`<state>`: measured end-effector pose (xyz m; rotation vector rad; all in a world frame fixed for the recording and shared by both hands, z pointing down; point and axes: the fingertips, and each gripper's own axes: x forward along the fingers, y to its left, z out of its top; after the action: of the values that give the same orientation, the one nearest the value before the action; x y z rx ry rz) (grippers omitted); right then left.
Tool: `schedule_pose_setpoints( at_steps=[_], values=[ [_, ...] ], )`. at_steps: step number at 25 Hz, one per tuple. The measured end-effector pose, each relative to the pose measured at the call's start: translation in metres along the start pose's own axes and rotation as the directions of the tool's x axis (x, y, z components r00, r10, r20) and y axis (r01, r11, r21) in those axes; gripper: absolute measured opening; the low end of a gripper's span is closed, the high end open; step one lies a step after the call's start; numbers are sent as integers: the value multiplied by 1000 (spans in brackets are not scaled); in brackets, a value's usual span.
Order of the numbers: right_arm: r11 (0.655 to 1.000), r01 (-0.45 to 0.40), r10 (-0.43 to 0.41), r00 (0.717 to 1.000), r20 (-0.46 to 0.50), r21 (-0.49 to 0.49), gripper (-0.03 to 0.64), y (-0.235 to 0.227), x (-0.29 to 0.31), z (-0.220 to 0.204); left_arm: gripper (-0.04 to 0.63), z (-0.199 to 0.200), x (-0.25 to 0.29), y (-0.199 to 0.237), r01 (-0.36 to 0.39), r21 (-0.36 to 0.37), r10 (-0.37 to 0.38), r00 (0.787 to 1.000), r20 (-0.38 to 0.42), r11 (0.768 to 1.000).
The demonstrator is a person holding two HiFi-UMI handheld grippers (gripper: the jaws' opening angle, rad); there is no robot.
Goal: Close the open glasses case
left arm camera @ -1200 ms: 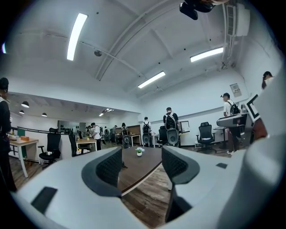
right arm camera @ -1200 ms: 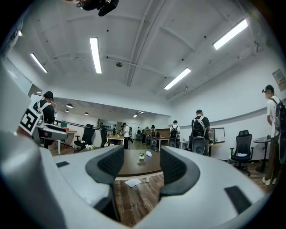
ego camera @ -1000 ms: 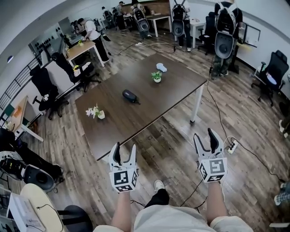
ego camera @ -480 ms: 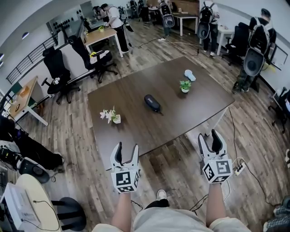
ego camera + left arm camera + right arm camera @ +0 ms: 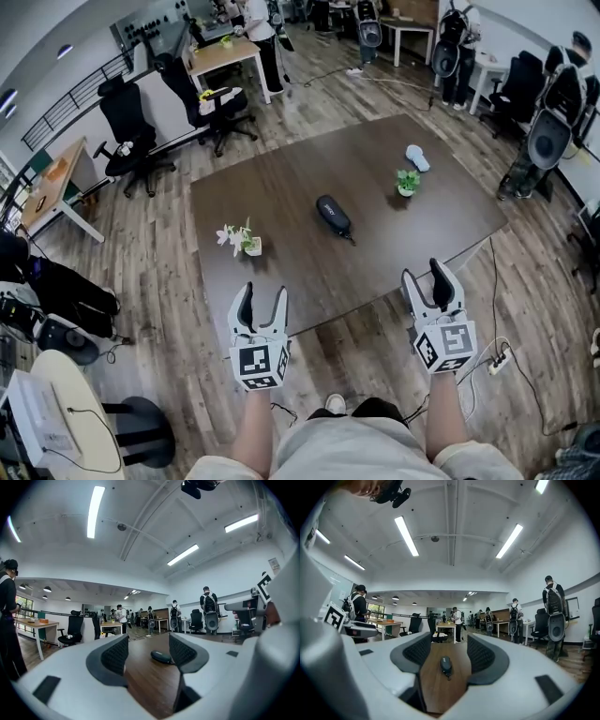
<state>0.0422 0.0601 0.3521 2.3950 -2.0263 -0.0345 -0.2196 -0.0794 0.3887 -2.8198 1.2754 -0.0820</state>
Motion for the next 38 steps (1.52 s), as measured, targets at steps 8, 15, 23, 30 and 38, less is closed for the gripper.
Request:
schedule_pose_setpoints(
  at_steps=[8, 15, 23, 30, 38],
  values=[
    [997, -80, 80, 996, -26, 12, 232, -27, 55, -21, 265, -9, 41, 4, -67, -7, 67, 998, -18, 998],
    [985, -168, 168, 986, -16, 34, 232, -81, 145, -20, 265, -2, 111, 1, -159, -18, 158, 987, -30, 987],
    [972, -224, 224, 975, 10, 72, 227, -149, 222, -9, 265, 29, 186, -11, -249, -53, 249, 968, -10, 967],
    [956, -290, 289, 957, 19, 44, 227, -172, 271, -7, 265, 39, 222, -18, -314, -11, 314, 949, -11, 949],
    [928, -368, 366, 930, 36, 62, 225, -186, 307, -12, 265, 43, 232, -24, -403, -6, 403, 915, -9, 915]
  ],
)
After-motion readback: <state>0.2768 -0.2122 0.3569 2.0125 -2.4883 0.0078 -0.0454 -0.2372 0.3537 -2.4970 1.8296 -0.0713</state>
